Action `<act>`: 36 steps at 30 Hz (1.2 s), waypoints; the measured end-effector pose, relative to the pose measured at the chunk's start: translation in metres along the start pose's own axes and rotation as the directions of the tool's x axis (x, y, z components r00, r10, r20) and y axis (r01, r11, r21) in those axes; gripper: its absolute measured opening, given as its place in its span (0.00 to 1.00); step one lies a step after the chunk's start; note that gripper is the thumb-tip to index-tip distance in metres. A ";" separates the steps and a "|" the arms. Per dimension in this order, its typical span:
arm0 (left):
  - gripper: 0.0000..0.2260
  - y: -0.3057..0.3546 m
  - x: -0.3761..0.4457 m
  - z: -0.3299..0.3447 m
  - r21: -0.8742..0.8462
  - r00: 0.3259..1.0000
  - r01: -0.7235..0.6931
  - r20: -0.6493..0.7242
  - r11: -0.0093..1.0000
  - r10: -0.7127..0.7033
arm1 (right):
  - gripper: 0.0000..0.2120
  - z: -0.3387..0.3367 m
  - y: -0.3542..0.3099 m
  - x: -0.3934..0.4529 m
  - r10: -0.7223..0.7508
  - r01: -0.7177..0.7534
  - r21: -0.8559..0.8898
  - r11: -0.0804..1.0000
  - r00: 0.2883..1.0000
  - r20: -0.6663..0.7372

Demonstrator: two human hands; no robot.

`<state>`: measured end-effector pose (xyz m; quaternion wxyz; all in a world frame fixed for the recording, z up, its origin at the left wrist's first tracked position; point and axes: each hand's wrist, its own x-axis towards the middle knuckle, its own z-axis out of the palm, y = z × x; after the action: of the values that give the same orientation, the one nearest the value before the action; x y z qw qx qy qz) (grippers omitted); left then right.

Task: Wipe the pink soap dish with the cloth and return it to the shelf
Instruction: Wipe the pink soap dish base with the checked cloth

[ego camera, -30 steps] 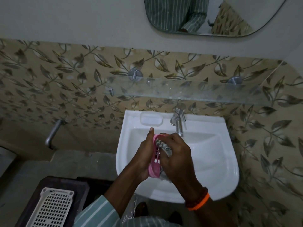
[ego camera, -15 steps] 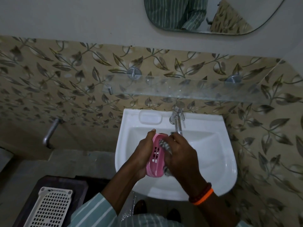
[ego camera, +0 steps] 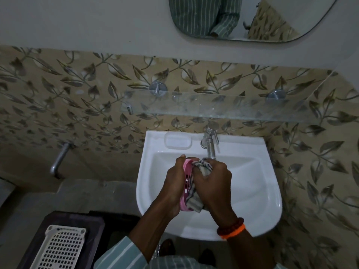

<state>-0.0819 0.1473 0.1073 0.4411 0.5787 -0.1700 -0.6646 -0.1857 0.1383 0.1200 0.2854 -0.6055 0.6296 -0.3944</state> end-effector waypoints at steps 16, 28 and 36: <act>0.21 -0.005 0.005 0.002 -0.077 1.000 -0.025 0.000 0.997 0.025 | 0.07 0.003 0.001 0.000 0.013 -0.007 -0.220 0.976 1.000 0.026; 0.21 -0.003 0.001 -0.002 -0.044 0.997 0.019 0.069 0.999 -0.016 | 0.03 -0.004 -0.004 0.001 -0.014 0.019 -0.111 0.994 0.999 0.043; 0.24 0.009 0.012 -0.014 -0.214 0.990 0.057 0.141 0.975 -0.026 | 0.10 -0.013 0.006 -0.019 -0.080 0.124 -0.123 0.985 0.947 0.312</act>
<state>-0.0652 0.1368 0.1025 0.4751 0.4832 -0.1140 -0.7265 -0.1974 0.1588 0.1196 0.3150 -0.7099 0.5717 -0.2645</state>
